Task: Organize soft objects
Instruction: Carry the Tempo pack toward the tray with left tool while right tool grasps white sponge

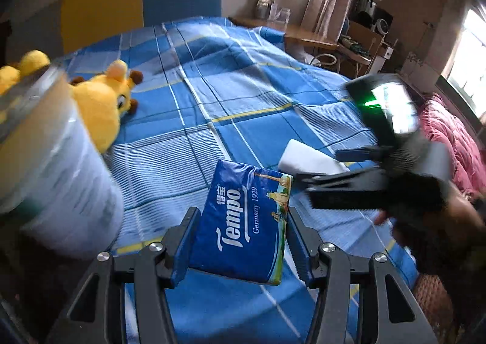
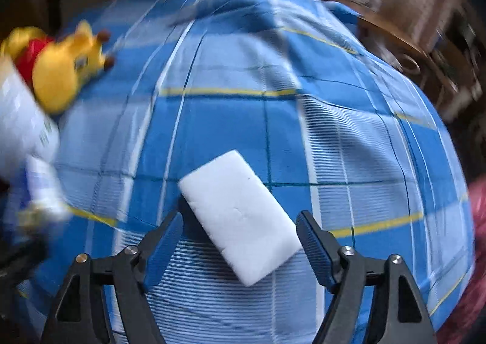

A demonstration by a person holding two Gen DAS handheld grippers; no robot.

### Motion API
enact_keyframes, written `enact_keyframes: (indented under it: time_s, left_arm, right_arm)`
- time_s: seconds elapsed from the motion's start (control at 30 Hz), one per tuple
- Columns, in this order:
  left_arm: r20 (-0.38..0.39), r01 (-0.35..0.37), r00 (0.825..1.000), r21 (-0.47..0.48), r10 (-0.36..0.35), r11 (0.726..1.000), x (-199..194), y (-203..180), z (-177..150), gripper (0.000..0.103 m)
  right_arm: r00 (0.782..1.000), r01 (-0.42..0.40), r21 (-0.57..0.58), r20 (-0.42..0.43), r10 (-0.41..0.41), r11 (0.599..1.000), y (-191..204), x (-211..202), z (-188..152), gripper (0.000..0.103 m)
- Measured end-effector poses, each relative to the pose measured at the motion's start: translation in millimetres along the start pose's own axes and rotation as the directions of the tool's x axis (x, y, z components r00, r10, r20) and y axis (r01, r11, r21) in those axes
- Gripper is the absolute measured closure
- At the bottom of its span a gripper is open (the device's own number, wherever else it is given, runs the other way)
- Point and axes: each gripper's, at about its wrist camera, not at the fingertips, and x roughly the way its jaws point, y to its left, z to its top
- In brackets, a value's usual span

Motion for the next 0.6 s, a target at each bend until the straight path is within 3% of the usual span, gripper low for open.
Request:
enact_keyframes:
  time_s: [0.1, 0.43, 0.57, 0.6]
  left_arm:
    - [0.031, -0.028, 0.999, 0.003, 0.028, 1.000, -21.7, -0.9, -10.9, 0.047]
    - [0.074, -0.102, 0.992, -0.039, 0.105, 0.994, -69.3, 12.0, -48.9, 0.046]
    - [0.073, -0.119, 0.990, -0.074, 0.124, 0.990, -81.6, 21.1, -63.1, 0.046]
    - [0.074, -0.126, 0.989, -0.082, 0.132, 0.989, -84.7, 24.1, -67.2, 0.046]
  right_arm:
    - [0.998, 0.061, -0.035, -0.002, -0.061, 0.997, 0.2, 11.5, 0.0, 0.021]
    - [0.999, 0.028, 0.043, 0.035, -0.030, 0.999, -18.1, 18.9, 1.7, 0.021]
    - [0.998, 0.019, 0.048, 0.056, -0.021, 0.999, -19.6, 17.5, 1.2, 0.034]
    - [0.998, 0.022, 0.049, 0.059, -0.025, 0.999, -19.1, 16.7, 1.1, 0.043]
